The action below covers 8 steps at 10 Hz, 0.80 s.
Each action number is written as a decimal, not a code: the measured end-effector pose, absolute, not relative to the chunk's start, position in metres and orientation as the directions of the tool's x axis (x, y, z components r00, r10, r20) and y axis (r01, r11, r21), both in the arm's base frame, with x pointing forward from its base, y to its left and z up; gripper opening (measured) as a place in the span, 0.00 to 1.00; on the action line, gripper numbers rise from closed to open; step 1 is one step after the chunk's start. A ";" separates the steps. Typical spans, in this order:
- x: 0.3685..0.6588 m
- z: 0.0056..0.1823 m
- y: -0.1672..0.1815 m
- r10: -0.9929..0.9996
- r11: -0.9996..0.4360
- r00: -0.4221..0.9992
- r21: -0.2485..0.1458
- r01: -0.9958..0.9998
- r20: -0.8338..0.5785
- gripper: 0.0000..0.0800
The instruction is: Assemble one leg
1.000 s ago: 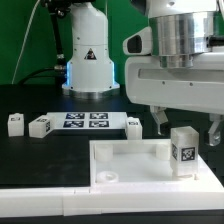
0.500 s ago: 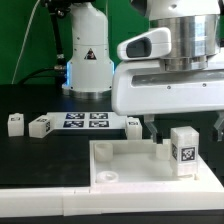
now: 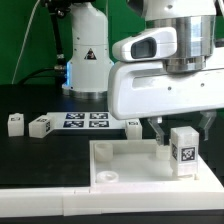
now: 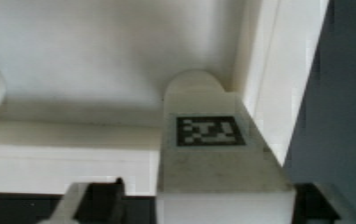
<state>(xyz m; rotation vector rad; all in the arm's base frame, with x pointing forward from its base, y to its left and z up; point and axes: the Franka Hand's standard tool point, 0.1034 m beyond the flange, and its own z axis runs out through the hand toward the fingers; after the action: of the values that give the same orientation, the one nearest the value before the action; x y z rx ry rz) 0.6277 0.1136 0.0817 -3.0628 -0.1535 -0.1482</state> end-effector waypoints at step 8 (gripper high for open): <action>0.625 0.079 0.114 -0.845 -0.529 0.535 -0.120 -0.840 -0.019 0.36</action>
Offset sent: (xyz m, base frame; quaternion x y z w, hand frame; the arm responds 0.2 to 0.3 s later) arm -0.0043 0.0051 0.0011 -0.0330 0.0072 0.4038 0.9142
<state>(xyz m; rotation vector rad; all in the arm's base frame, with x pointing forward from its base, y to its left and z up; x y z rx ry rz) 0.6255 0.1140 0.0792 -2.6500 1.4607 -0.0624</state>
